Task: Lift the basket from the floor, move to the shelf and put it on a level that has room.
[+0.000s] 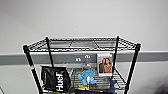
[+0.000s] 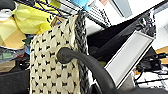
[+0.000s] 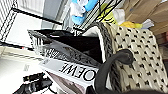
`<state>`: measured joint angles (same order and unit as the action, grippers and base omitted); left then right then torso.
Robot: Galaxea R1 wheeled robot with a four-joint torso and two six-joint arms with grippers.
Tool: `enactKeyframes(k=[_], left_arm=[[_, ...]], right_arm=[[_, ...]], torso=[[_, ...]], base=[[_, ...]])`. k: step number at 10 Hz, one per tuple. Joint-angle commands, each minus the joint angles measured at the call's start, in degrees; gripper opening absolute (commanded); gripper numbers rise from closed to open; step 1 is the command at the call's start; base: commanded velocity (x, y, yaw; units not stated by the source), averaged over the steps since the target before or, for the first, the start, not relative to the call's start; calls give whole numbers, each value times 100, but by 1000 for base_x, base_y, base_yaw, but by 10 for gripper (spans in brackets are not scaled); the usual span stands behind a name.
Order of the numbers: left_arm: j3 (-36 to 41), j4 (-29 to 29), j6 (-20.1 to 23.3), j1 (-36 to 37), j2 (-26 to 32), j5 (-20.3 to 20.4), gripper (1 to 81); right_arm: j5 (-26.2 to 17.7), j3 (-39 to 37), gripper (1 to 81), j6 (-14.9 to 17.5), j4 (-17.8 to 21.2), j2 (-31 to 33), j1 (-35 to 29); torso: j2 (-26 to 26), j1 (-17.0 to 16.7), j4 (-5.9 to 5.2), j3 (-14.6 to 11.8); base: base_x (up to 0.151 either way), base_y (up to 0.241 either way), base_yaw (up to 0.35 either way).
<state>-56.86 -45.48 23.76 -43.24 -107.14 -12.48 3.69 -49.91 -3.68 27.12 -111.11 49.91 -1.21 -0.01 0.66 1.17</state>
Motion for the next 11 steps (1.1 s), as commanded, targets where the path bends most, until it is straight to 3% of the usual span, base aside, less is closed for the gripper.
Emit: enactKeyframes(k=[1, 11], left_arm=[[341, -443, 15, 1075, 421, -307, 10], [1378, -1287, -3, 2332, 1133, -536, 10]], right_arm=[[-106, 597, 10, 17, 416, 384, -1188], [-123, 1537, 10, 8, 1163, 1044, -2357]], torso=[[0, 1, 0, 0], [0, 1, 0, 0]], base=[[0, 0, 0], [0, 0, 0]])
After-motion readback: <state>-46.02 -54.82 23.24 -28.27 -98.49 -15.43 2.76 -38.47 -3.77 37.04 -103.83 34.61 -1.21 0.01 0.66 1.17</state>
